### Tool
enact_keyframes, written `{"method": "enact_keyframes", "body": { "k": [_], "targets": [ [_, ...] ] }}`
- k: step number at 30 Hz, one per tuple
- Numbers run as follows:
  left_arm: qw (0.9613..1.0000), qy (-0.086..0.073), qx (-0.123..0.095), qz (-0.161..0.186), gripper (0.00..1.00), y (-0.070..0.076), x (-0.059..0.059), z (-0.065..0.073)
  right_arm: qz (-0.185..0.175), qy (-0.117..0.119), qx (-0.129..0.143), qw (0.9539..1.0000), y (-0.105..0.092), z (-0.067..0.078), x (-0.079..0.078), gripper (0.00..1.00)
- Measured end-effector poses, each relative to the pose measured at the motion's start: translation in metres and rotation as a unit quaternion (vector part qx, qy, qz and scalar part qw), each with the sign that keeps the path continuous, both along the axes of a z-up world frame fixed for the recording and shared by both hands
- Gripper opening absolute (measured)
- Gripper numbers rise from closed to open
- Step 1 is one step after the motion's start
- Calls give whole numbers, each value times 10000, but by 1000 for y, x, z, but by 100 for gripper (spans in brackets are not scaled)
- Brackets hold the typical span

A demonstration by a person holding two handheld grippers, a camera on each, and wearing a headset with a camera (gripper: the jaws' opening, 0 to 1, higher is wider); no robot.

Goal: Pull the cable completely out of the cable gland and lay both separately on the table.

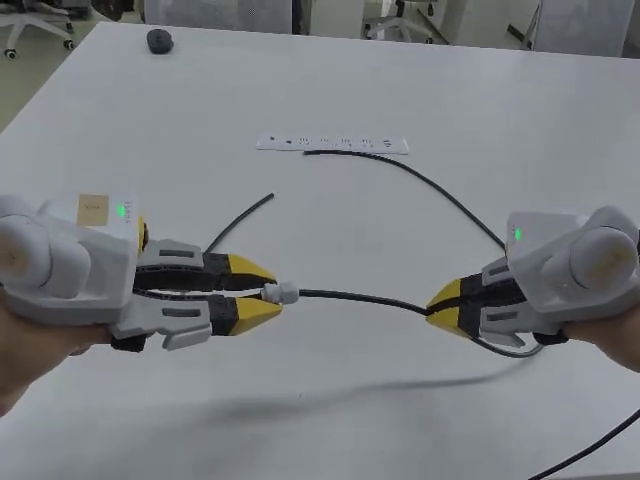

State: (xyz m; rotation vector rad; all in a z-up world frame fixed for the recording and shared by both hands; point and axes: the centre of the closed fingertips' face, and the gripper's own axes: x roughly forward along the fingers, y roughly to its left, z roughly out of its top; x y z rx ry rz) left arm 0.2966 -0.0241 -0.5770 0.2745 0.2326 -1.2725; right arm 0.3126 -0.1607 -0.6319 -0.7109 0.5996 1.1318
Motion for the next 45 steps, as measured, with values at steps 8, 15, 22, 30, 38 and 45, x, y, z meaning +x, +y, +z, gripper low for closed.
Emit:
{"method": "enact_keyframes", "body": {
  "k": [8, 15, 22, 30, 38, 45],
  "targets": [
    [10000, 0, -17, 26, 16, -2, 0, 1, -97, 26, 19, 9999, -3, 1, 1, 0],
    [10000, 26, -26, 55, 16, -4, 0, 1, -294, 81, 246, 9992, 3, 9, 3, 11],
    [10000, 43, -33, 21, 16, -9, 0, 1, 46, -138, 864, 9962, 52, 47, -5, 13],
    [10000, 25, -49, -71, 16, -16, -2, 3, 714, -341, 840, 9933, 104, 64, -21, 10],
    [9999, -5, -75, -135, 16, -20, -3, 5, 951, -398, 581, 9930, 109, 55, -19, 2],
    [9998, -3, -71, -179, 16, -22, -4, 4, 1097, -386, 407, 9924, 107, 48, -20, 0]
  ]
}}
